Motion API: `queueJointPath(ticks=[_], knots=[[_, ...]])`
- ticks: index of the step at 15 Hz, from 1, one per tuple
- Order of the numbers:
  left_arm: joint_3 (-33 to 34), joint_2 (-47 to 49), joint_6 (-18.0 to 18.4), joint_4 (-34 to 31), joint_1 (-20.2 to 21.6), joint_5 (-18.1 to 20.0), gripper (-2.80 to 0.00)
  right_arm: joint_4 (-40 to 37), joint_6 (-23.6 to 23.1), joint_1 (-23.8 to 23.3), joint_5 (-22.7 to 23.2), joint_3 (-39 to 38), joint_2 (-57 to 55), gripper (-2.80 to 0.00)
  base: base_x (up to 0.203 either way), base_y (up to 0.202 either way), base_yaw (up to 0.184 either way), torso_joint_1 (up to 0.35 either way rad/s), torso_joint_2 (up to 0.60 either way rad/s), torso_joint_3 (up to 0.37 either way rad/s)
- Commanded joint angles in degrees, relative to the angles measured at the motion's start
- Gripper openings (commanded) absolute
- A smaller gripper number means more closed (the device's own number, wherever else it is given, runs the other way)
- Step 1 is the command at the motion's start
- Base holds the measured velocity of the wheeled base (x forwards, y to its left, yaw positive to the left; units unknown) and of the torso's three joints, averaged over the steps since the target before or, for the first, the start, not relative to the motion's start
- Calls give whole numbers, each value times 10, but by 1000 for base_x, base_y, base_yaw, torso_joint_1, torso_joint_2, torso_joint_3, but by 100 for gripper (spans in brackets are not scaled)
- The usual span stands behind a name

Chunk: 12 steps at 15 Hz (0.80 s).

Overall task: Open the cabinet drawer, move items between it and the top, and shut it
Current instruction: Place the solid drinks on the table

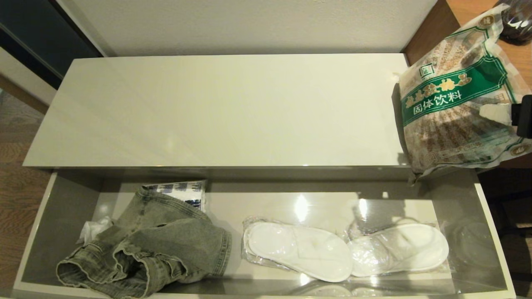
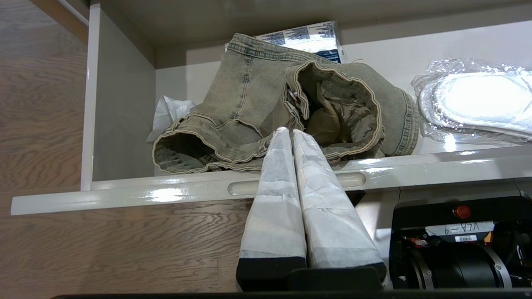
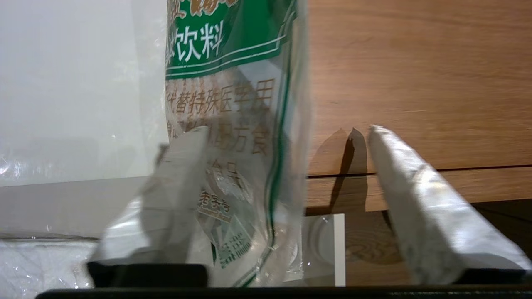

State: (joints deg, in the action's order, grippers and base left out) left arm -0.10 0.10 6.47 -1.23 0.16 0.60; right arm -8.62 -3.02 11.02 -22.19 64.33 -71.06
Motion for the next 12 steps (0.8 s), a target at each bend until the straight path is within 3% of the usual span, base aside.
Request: queueJointPath(ticks=[1,6,12], knots=[[0,1,0,0,0,0,-280,-1,0,1,0,-3,-14,-280,0,0,0,0,0,0],[0,1,1,0,0,0,-280,1,-7,12,-4,15,-20,-280,0,0,0,0,0,0],[0,1,2,0,0,0,-280,128,-70,13,-59,23,-53,-280,0,0,0,0,0,0]])
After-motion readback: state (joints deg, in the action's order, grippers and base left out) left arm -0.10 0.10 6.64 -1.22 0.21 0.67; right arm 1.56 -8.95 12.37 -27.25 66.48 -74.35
